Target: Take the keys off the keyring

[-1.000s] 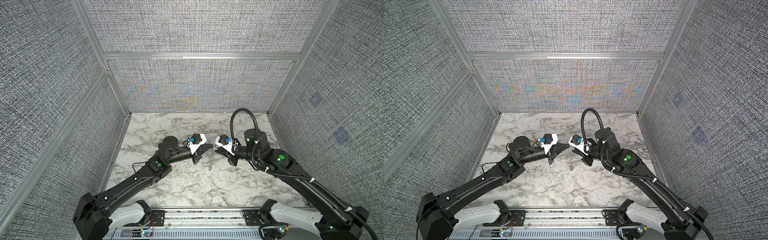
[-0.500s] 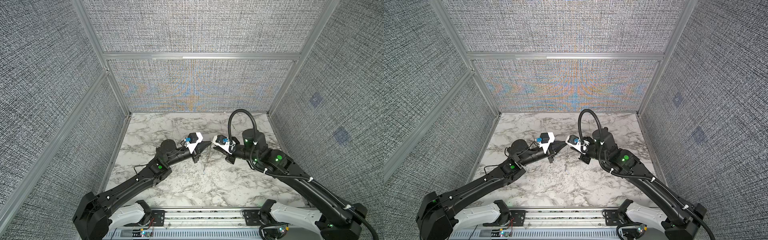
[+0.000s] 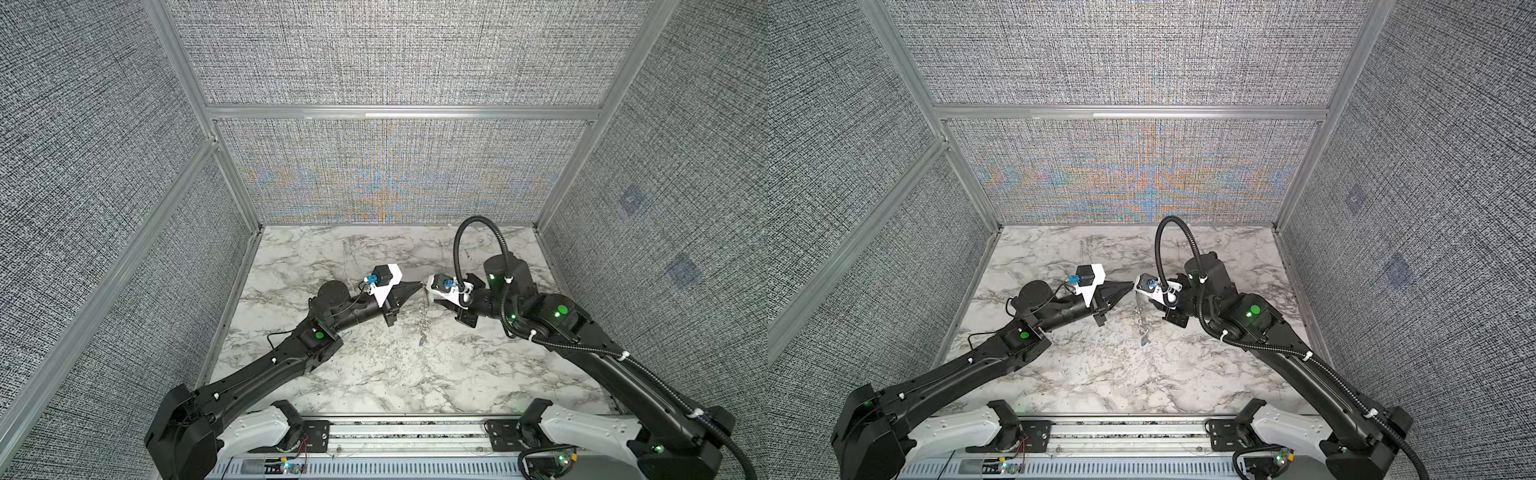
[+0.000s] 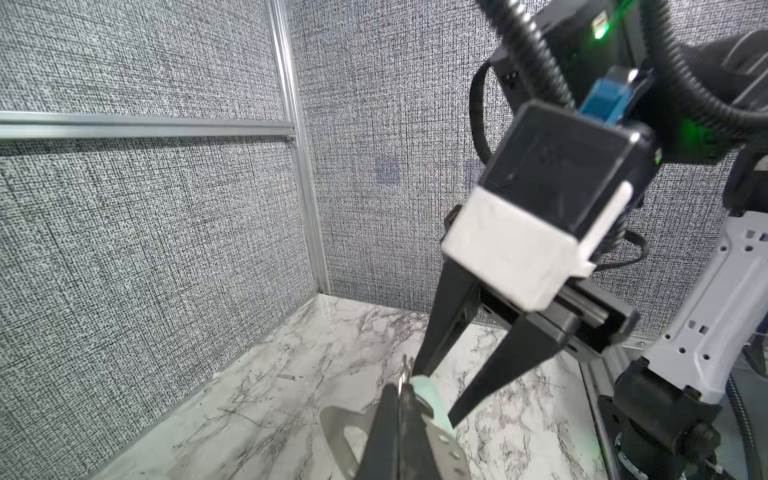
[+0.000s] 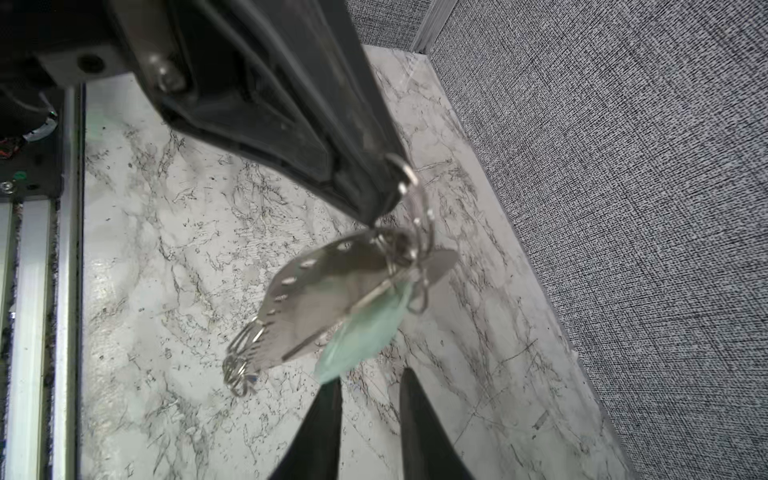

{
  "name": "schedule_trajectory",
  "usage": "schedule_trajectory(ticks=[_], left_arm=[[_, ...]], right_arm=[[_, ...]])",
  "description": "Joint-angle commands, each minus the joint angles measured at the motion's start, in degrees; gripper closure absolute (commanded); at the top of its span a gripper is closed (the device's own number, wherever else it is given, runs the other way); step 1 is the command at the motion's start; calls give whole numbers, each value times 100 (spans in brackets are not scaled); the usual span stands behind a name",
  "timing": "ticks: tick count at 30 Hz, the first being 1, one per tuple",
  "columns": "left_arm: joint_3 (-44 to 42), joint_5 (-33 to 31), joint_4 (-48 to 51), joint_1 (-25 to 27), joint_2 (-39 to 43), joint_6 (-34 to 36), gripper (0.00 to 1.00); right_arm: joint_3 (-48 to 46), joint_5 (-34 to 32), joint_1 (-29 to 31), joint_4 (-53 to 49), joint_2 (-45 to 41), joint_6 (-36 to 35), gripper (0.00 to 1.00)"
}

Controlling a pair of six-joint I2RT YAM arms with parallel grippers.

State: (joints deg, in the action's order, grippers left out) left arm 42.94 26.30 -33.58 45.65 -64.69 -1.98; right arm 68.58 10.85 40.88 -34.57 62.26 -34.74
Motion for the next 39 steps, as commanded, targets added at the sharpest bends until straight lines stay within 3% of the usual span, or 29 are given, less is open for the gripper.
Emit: schedule_trajectory(ticks=[1,5,15,31,39], left_arm=[[21,190,-412,-16,7,-132,100],[56,253,-409,-12,-35,-144,100],[70,298,-404,-12,-79,-138,100],[197,349,-195,-12,-176,-96,100],[237,368,-105,-12,-196,-48,100]], right_arm=[[-91,209,6,110,-56,75,67],[-209,271,-3,454,-106,246,61],[-346,408,-137,1117,-485,583,58],[-319,326,-114,1288,-513,52,81],[-303,345,-111,1278,-541,5,82]])
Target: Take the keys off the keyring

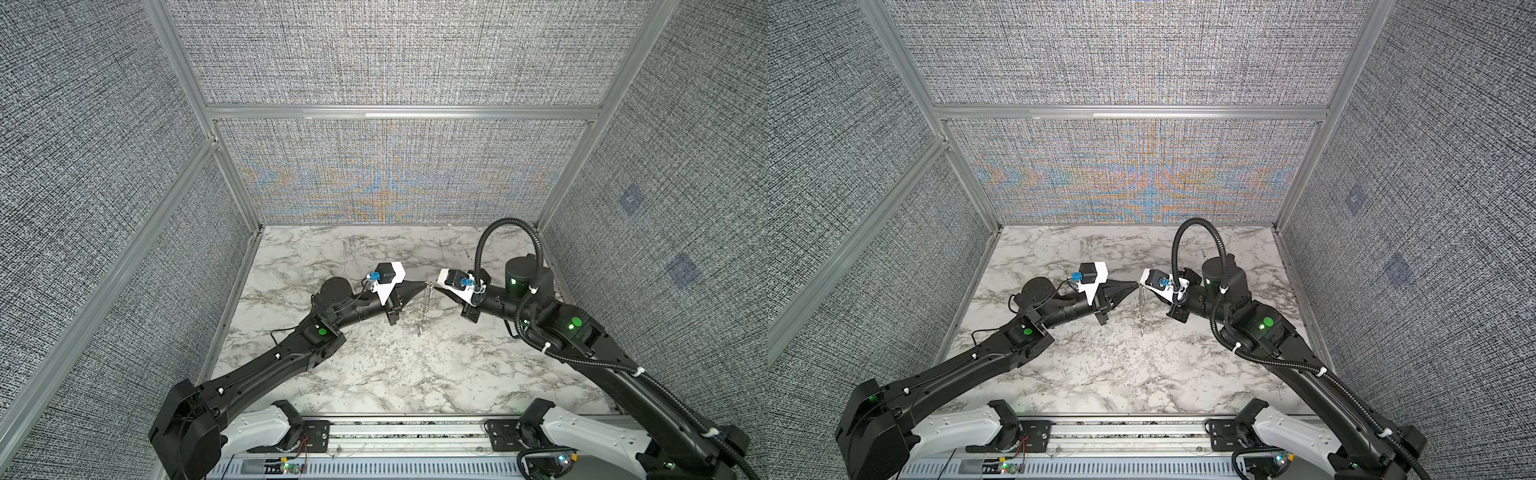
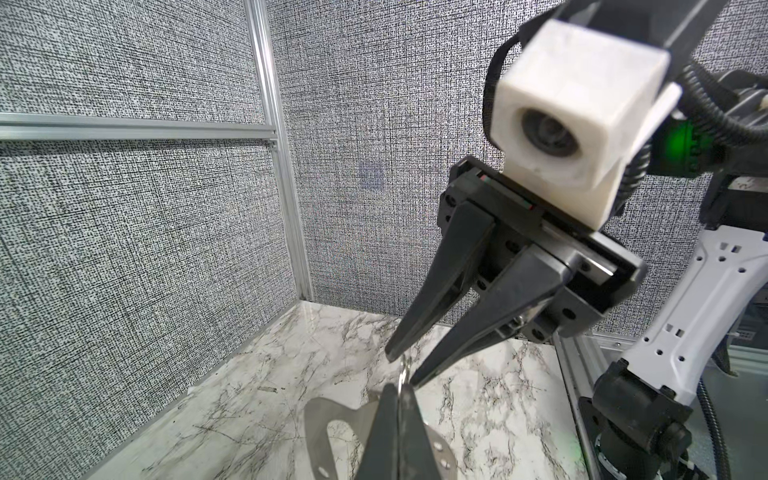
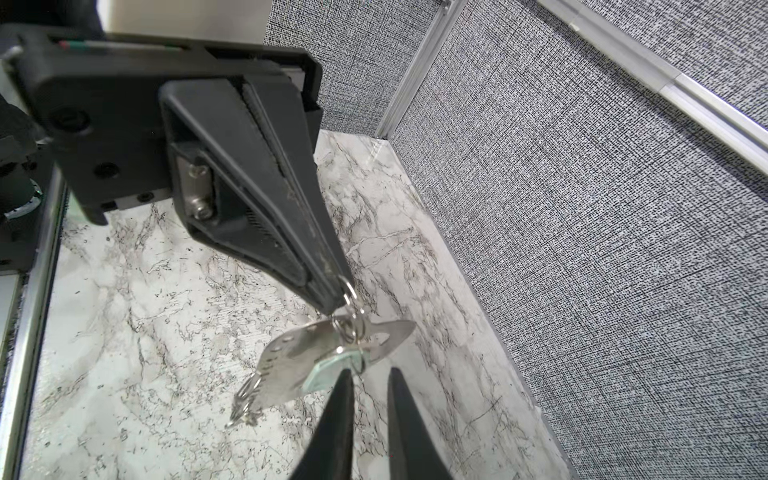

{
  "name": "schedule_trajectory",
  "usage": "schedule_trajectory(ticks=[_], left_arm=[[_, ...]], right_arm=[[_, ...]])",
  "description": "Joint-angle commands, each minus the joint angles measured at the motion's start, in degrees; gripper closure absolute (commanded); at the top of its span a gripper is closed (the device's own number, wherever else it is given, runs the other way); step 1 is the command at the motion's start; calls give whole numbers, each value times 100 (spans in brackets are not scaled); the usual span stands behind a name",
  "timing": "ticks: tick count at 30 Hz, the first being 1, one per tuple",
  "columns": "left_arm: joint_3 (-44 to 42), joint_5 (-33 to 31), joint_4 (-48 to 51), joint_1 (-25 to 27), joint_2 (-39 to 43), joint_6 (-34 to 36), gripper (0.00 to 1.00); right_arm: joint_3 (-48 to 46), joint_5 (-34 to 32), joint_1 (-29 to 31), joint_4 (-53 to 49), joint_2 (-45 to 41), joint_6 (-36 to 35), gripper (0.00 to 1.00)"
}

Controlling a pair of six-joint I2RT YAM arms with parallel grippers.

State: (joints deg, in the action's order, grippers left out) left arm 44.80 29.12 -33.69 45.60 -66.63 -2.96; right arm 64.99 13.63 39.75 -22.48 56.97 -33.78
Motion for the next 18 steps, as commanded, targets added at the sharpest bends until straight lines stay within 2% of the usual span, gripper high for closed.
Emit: schedule_trajectory(ticks=[1,6,15,18], left_arm=[[64,98,-78,-8,-9,50,100],[73,111,-83,-7,-17,50,100],[66,120,-45,-8,12,41,100],[56,78,-58,-8,39,24,100]], right_arm=[[55,108,-1,64,-7,-94,82],[36,185,7,112,15,-71,86],[49,134,51,14,62,-113,100],[58,40,53,-91,46,-161,100]])
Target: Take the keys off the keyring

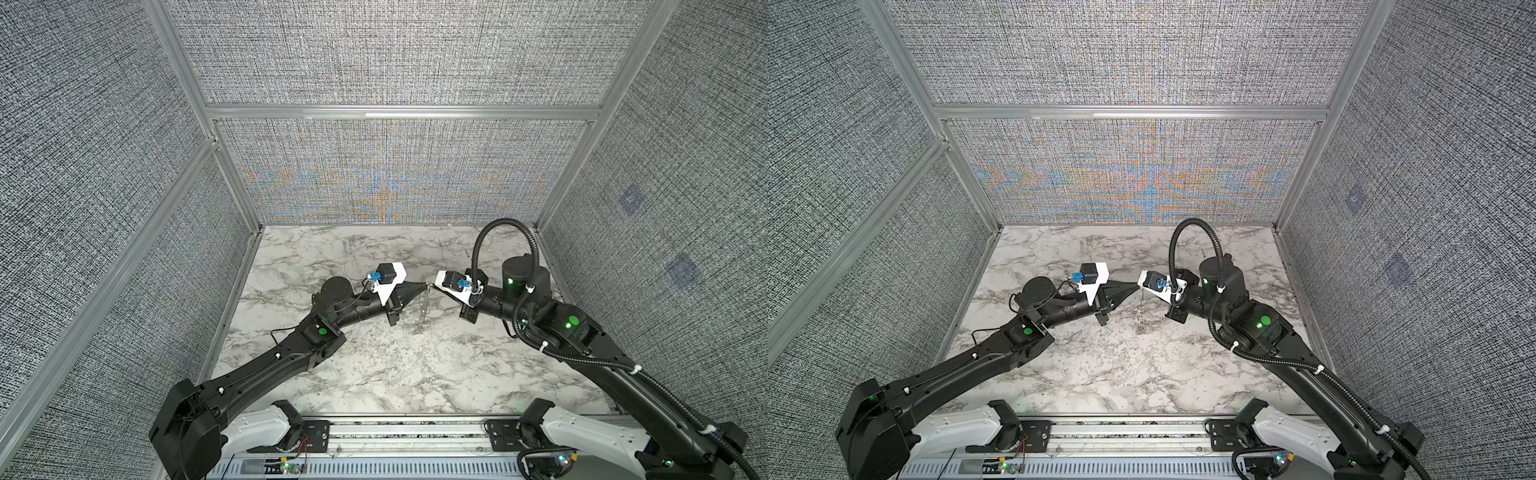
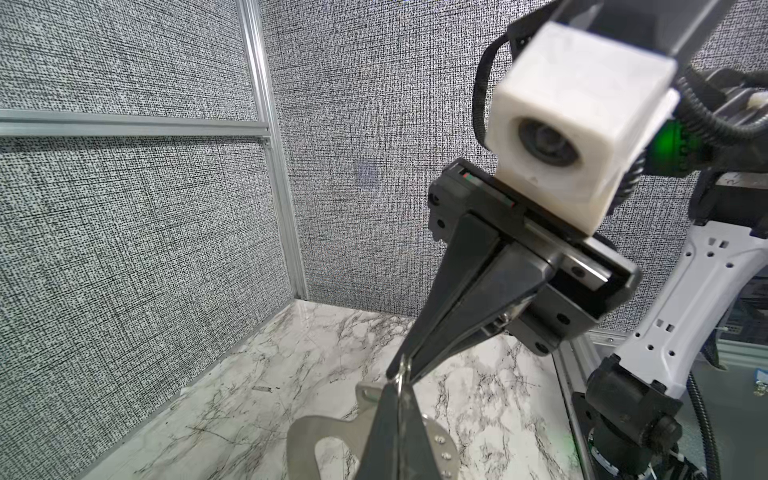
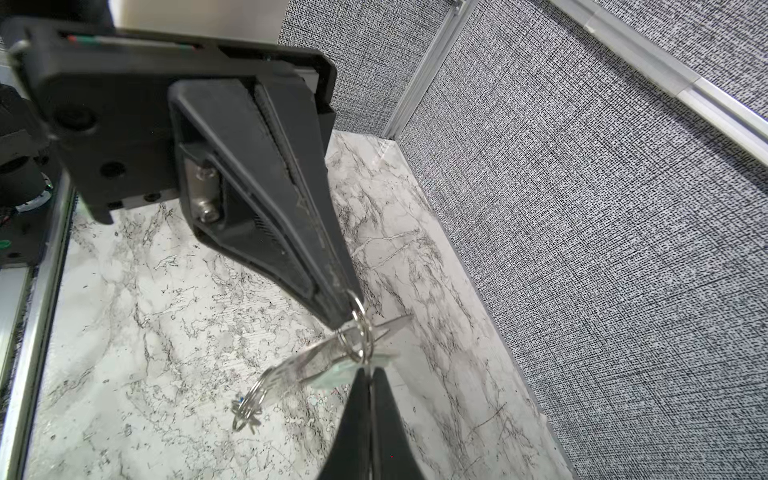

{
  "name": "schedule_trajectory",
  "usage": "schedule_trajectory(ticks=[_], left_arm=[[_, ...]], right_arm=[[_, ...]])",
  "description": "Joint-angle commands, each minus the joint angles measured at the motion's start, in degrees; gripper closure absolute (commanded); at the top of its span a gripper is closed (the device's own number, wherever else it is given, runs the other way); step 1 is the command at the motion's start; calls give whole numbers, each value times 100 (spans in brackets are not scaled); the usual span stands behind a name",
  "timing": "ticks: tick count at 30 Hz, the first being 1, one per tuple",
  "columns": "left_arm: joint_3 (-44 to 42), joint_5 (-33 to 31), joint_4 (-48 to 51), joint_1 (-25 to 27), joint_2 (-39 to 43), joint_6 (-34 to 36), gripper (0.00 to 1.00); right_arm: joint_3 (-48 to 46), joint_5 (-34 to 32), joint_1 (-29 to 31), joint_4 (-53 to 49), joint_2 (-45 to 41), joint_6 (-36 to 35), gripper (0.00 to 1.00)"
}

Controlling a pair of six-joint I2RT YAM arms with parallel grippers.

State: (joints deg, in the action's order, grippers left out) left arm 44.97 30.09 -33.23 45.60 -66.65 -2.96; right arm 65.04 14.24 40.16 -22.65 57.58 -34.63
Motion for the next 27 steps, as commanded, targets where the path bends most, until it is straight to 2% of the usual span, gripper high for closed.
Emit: schedule_trajectory(ticks=[1,14,27], left_arm=[[30,-33,-130,-8,40,15,100],[-162,-38,-688,-8,-44,-317,100],[-321,-205,-847,-8,59,-387,100]], right_arm=[[66,-35,16,-133,-25,-100,100],[235,210,170,-602,208,-130,100],[299,66,317,-762,315,-217,100]])
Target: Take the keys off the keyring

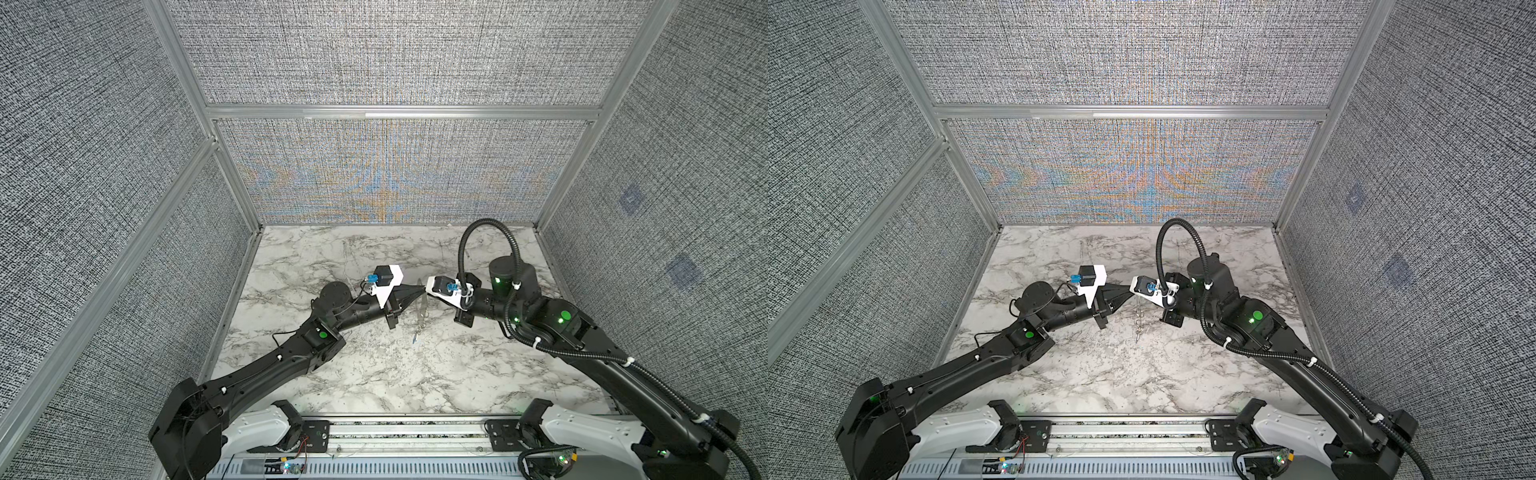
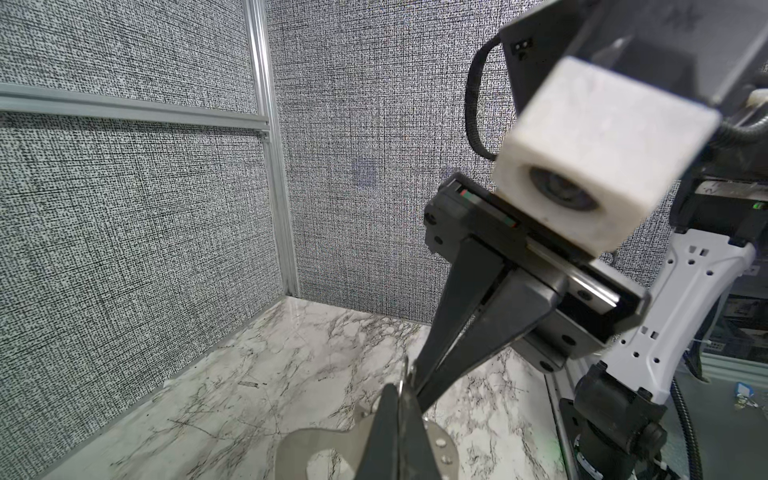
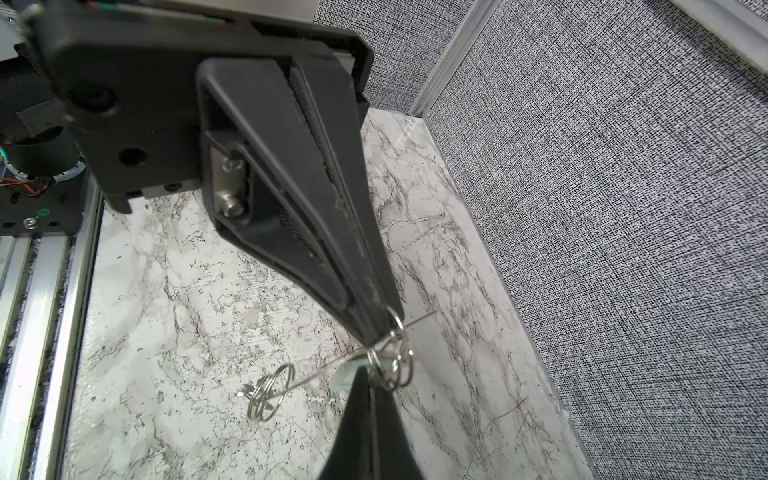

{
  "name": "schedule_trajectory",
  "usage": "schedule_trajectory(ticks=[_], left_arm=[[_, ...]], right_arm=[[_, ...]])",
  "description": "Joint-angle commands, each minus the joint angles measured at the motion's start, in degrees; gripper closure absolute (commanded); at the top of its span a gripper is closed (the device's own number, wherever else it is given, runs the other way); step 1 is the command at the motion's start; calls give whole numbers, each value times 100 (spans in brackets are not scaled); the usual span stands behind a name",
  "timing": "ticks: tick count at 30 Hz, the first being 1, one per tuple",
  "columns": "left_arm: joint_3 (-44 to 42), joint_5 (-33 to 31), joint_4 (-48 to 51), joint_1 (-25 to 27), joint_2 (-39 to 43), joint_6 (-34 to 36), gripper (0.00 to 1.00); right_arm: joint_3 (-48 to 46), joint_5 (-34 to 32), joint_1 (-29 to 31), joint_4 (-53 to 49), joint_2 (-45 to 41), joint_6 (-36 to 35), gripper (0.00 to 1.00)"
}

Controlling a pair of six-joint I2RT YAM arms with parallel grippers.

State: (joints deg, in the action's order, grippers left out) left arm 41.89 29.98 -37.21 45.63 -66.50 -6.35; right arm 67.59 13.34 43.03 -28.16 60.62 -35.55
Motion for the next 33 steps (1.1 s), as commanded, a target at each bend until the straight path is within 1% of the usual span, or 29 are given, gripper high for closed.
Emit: schedule_trajectory(ticks=[1,4,7,8,10,13,16,18,21,24,28,33], left_arm=[[-26,-187,-486,-10,47,-77,100],[-62,-120,-558,-18,23,-148,100],[-103,-59,-559,-23,27,-182,100],[-112,-10,-564,-34,38,-175,100],[-158,130,-626,-73,48,-230,100],[-246,377,-902,-167,49,-400,100],[-294,626,-1171,-240,-6,-558,100],[-294,762,-1315,-290,-56,-634,100],[-286,980,-1531,-340,-141,-748,100],[-238,1129,-1520,-367,-204,-761,100],[-233,1211,-1491,-412,-241,-741,100],[-186,1292,-1497,-420,-294,-739,100]], right_arm=[[46,180,40,-217,11,-136,100],[46,239,60,-161,1,-141,100],[59,138,57,-151,-87,-145,100],[76,86,58,-192,-120,-147,97],[118,-43,41,-307,-199,-154,85],[189,-78,-19,-527,-306,-111,74],[261,57,-139,-669,-395,59,69],[313,322,-271,-705,-420,207,67],[483,663,-420,-802,-308,401,66],[637,980,-521,-823,-176,549,66],[777,1415,-659,-842,-21,663,66],[843,1729,-734,-731,121,855,69]])
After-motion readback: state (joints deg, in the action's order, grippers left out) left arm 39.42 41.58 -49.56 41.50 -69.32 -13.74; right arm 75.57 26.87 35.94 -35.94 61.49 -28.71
